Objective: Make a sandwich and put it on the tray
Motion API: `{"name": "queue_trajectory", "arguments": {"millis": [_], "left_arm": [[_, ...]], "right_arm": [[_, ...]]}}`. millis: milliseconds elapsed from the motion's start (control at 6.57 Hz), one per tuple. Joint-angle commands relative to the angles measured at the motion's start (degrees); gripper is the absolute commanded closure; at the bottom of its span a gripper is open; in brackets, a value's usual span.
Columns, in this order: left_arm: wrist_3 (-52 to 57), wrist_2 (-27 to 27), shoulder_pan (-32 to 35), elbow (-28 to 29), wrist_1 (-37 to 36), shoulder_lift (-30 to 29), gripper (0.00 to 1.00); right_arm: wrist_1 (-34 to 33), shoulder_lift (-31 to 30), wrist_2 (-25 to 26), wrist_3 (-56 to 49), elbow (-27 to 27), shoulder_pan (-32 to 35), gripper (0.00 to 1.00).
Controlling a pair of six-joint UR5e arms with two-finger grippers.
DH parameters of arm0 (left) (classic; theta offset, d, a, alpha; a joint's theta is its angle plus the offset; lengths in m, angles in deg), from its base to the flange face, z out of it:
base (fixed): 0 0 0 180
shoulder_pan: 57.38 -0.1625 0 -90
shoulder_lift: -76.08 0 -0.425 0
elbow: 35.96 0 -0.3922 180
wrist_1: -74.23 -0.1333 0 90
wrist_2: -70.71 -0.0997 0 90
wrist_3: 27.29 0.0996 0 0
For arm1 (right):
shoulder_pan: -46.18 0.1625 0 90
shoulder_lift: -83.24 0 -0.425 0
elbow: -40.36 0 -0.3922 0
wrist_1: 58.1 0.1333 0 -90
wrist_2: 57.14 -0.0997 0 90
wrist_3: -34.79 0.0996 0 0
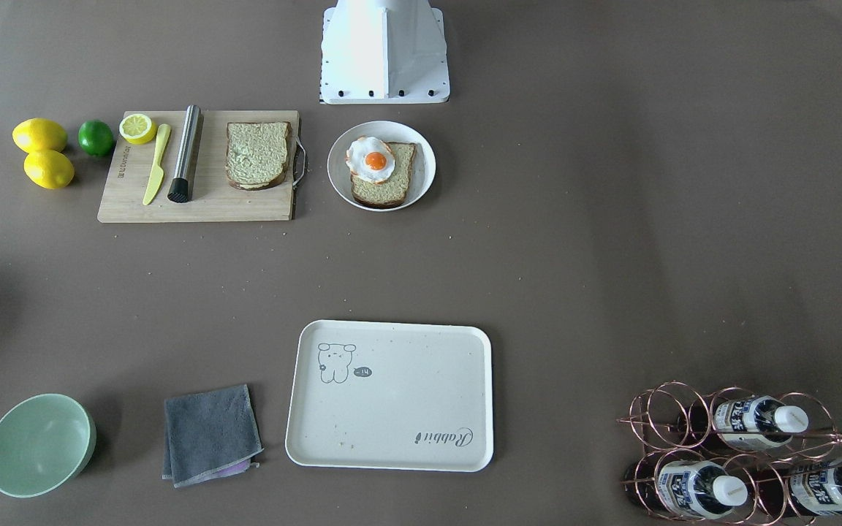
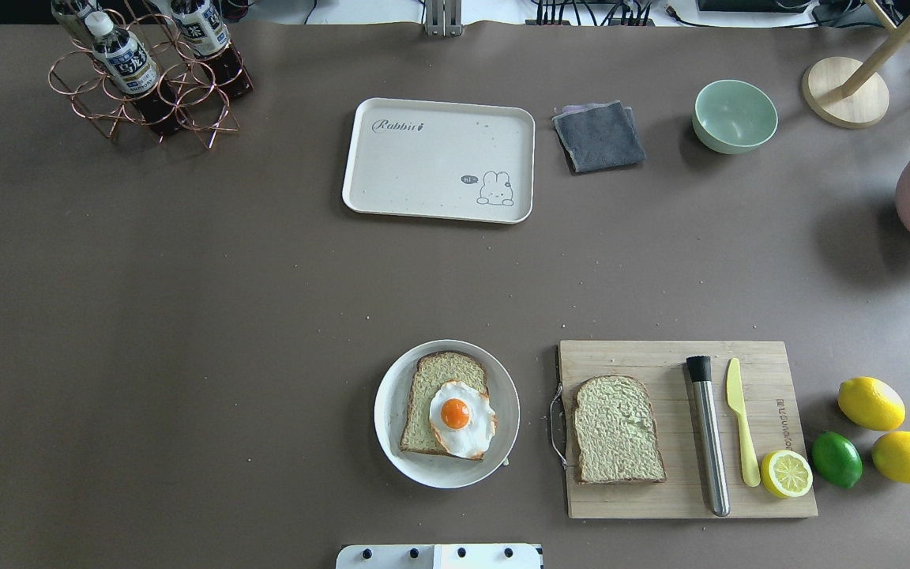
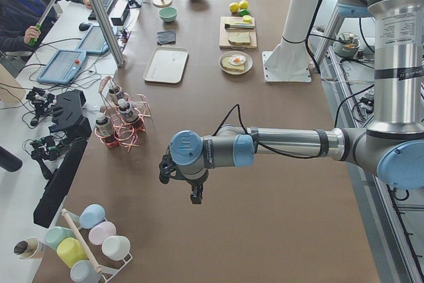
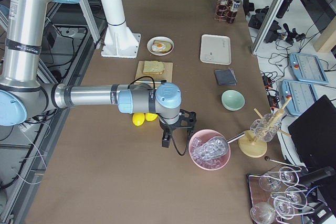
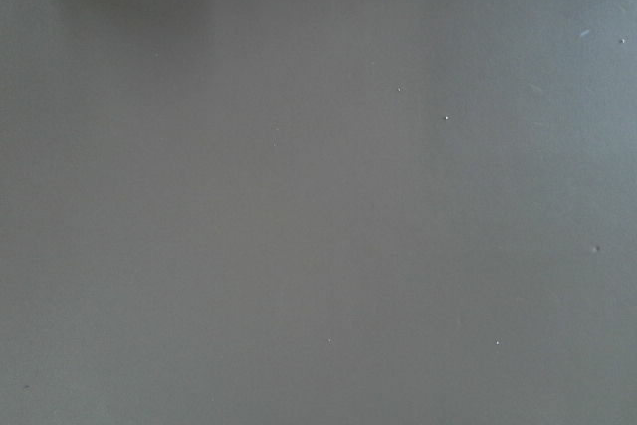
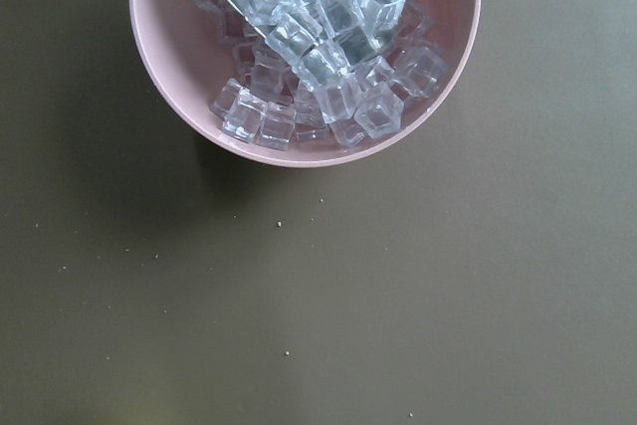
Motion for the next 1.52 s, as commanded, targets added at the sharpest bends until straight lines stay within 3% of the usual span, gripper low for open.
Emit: {"name": "queue_trajectory", "arguments": {"millis": [0,1371], "left_arm": [[0.0,0.0,0.0,0.0,0.0,0.0,0.03],[-0.09,-0.09,0.0,-0.61,0.09,-0.96,0.03]], "right_arm": [[0.0,0.09,-0.1,0.09,0.0,0.0,0.0],[0.0,0.35,0.16,0.0,0.35,0.0,0.0]]}}
